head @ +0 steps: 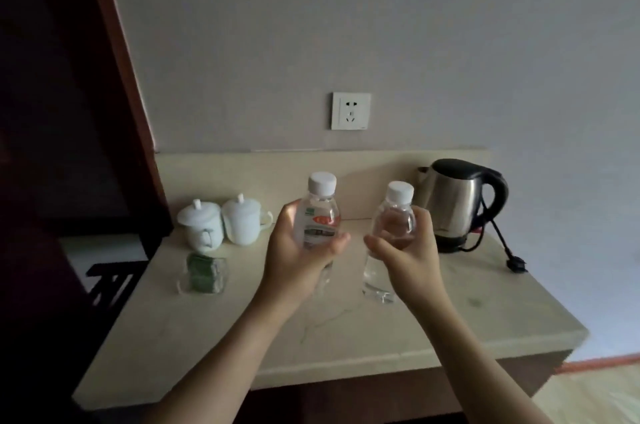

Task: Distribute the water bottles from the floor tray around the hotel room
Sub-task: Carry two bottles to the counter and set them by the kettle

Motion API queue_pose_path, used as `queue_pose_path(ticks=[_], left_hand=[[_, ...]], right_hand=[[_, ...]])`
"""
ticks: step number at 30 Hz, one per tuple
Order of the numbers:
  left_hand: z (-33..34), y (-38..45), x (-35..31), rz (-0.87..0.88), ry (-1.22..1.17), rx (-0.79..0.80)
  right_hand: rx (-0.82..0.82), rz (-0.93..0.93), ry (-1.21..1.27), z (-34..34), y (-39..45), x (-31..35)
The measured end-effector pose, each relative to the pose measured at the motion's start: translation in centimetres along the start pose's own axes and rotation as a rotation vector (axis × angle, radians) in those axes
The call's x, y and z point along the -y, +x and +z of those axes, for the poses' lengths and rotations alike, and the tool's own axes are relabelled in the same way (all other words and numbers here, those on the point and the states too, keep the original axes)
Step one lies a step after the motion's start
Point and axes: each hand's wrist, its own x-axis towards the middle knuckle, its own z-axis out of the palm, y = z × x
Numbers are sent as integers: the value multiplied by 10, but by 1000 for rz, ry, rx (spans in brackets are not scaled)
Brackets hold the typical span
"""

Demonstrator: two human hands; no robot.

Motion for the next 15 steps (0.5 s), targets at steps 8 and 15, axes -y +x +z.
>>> queue_pose_path(ticks=[8, 15], left_hand=[[-5, 24, 83, -85, 17, -42], [5, 30, 128, -116, 32, -68]], right_hand=[[44, 53, -39, 35, 23, -71], [-2, 105, -92, 31, 27, -109]])
